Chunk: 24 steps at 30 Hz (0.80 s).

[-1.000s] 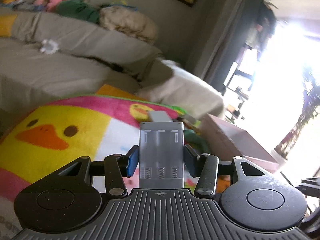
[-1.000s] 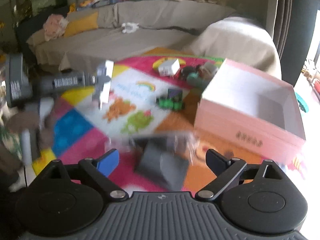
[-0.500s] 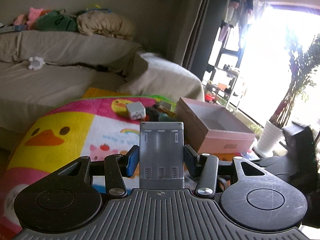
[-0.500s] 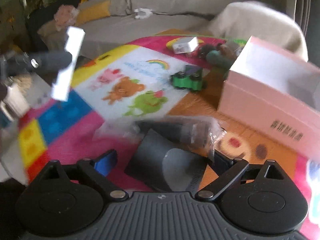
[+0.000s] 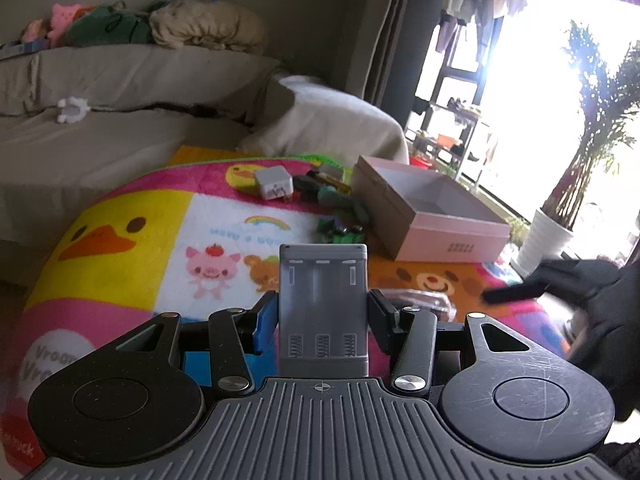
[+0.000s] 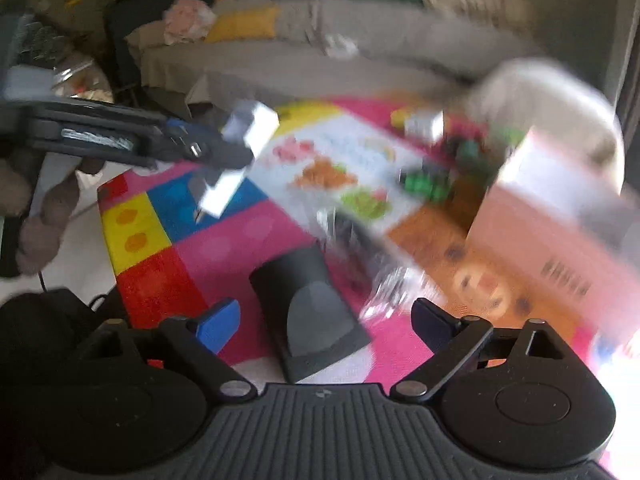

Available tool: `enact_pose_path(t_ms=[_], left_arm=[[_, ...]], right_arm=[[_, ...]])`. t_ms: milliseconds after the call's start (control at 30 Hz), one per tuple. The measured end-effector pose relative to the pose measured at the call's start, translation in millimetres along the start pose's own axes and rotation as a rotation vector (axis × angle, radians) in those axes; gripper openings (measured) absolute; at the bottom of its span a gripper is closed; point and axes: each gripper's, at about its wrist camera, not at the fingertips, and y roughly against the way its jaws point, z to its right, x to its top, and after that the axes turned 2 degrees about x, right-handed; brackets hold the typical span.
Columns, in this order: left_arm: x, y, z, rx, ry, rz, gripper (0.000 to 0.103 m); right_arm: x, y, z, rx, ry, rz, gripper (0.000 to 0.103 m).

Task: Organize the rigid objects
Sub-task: 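Grasp the black cylindrical object with the right gripper while the left gripper holds the charger, then release the charger into the pink box with the left gripper while the right drops the black cylinder in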

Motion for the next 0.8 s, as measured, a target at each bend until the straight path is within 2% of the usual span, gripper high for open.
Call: enact_pose_path(t_ms=[100,167,233,300,333,433,467,500,567,667,800], left_arm=[[-2.4,-3.5,-3.3,0.002,0.016,-0.014,0.053],[-3.5,-6.8,-4.4,-0.001,0.029,-0.022,0.053],[-3.8,-8.0,-2.7,-0.008,0.031,-0.028,0.053],[-4.3,-6.8,0.4,-0.015,0.016,-0.032,0.053],[-4.3,-5.8,1.7,-0.016,0.007,-0.035,0.053],[-4.0,-2.8,5.4,-0.013,-0.015,-0.045,0.053],[-4.0,-1.4,7.7,-0.015,-0.028,-0.051,0.053],[-4.2,-0.4,10.5,-0.021,-0.045,-0.058,0.053],[-6.3,0.5,19.2,-0.046,-0.086,-0.08,0.053],[-7.2,-2.3,38.3,-0.126,-0.128,-0.133,0.053],[16.1,-14.5,68.6,-0.178,-0.146,-0.121,0.053]], right_arm=[[0.8,27.9,-6.8,0.041,0.067,0.092,0.091],[3.7,30.6,-13.5,0.061,0.089,0.107,0.089],[7.4,20.1,-17.5,0.074,0.089,0.08,0.081],[9.3,-0.2,-17.5,0.085,0.07,0.024,0.064],[9.9,-12.6,-15.5,0.08,0.049,-0.009,0.064],[10.0,-38.5,-4.4,0.024,-0.043,-0.079,0.051],[9.5,-38.5,-2.3,0.015,-0.067,-0.089,0.046],[9.0,-35.2,-1.3,0.017,-0.081,-0.096,0.046],[4.6,-17.5,-0.4,0.006,-0.097,-0.073,0.046],[-3.9,26.7,2.1,-0.035,-0.127,-0.007,0.046],[-15.1,79.6,19.6,-0.152,-0.187,0.086,0.046]])
